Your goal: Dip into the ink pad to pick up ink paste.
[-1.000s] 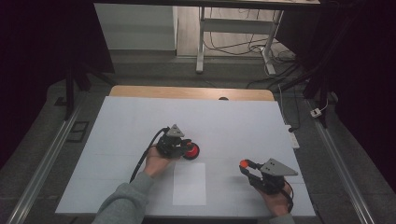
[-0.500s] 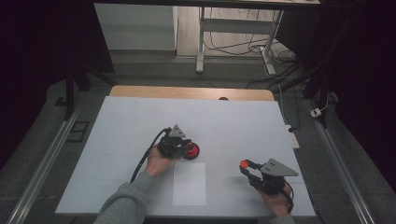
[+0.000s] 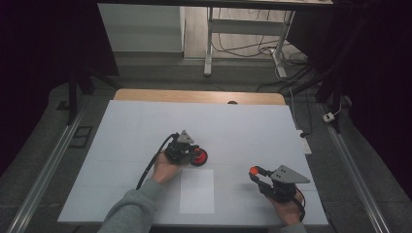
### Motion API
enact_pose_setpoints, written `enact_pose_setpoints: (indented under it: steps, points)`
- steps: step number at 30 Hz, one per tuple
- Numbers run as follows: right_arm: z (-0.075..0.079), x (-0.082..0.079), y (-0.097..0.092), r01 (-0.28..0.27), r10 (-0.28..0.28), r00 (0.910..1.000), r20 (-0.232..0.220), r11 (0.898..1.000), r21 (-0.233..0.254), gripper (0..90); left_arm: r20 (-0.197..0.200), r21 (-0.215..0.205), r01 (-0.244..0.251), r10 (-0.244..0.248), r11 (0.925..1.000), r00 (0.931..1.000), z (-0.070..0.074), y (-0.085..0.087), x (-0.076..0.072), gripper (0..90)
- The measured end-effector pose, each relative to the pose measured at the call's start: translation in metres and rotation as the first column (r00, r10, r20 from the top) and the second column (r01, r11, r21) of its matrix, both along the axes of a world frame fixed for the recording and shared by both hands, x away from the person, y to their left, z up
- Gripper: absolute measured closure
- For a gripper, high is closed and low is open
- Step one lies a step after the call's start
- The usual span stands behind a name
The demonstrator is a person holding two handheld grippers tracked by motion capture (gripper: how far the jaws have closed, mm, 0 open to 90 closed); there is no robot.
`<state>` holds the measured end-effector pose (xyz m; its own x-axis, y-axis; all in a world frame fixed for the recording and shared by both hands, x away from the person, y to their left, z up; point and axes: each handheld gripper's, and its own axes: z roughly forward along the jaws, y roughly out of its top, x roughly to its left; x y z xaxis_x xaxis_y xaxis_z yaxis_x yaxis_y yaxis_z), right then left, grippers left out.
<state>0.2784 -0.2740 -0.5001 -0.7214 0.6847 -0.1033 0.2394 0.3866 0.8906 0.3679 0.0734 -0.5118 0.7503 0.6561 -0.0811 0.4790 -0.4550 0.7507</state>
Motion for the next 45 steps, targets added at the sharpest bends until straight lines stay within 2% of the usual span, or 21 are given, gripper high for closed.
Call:
enact_pose_setpoints:
  steps: [4, 9, 15, 17, 19, 20, 21, 24, 28, 42, 45]
  points:
    - [0.0, 0.0, 0.0, 0.004, -0.004, 1.0, 0.001, 1.0, -0.003, 64.2, 0.001, 0.007, 0.004, -0.004, 1.0, 1.0, -0.001, -0.001, 0.0, 72.9]
    - [0.0, 0.0, 0.0, -0.001, 0.001, 1.0, 0.0, 1.0, -0.002, 64.2, 0.031, 0.015, 0.011, -0.011, 0.9998, 0.9995, 0.002, -0.002, -0.003, 72.9]
    - [0.0, 0.0, 0.0, -0.001, 0.001, 1.0, -0.002, 1.0, -0.002, 64.2, 0.005, 0.037, 0.0, 0.0, 0.9993, 1.0, -0.004, -0.001, 0.001, 72.9]
    - [0.0, 0.0, 0.0, 0.0, 0.0, 1.0, -0.002, 1.0, -0.002, 64.2, 0.003, 0.021, -0.005, 0.005, 0.9998, 1.0, -0.006, 0.0, 0.001, 72.9]
    - [-0.001, 0.0, 0.0, 0.0, 0.0, 1.0, -0.003, 1.0, 0.0, 64.1, 0.026, 0.026, -0.01, 0.009, 0.9996, 0.9996, -0.008, -0.001, -0.001, 73.0]
    - [-0.001, 0.0, 0.0, 0.001, -0.001, 1.0, -0.003, 1.0, -0.001, 64.2, 0.051, 0.036, -0.002, 0.001, 0.9993, 0.9987, -0.009, -0.002, -0.004, 73.1]
    - [-0.001, 0.001, 0.0, 0.001, -0.001, 1.0, -0.005, 1.0, 0.0, 64.2, 0.053, 0.026, -0.005, 0.004, 0.9996, 0.9986, -0.01, -0.001, -0.004, 73.1]
    - [-0.001, 0.0, 0.0, 0.0, 0.0, 1.0, -0.003, 1.0, -0.001, 64.1, 0.038, -0.04, -0.021, 0.022, 0.999, 0.999, -0.015, 0.005, -0.004, 73.3]
    - [-0.001, 0.0, 0.0, 0.001, -0.001, 1.0, -0.004, 1.0, -0.001, 64.1, 0.026, -0.06, -0.029, 0.03, 0.9978, 0.9992, -0.016, 0.007, -0.004, 73.4]
    - [0.0, 0.0, 0.0, -0.002, 0.002, 1.0, -0.002, 1.0, -0.002, 64.1, 0.026, -0.011, -0.033, 0.033, 0.9994, 0.9991, -0.013, 0.001, -0.004, 73.6]
    - [-0.001, 0.0, 0.0, -0.003, 0.003, 1.0, -0.002, 1.0, -0.001, 64.2, 0.024, -0.012, -0.032, 0.033, 0.9994, 0.9992, -0.013, 0.002, -0.004, 73.6]
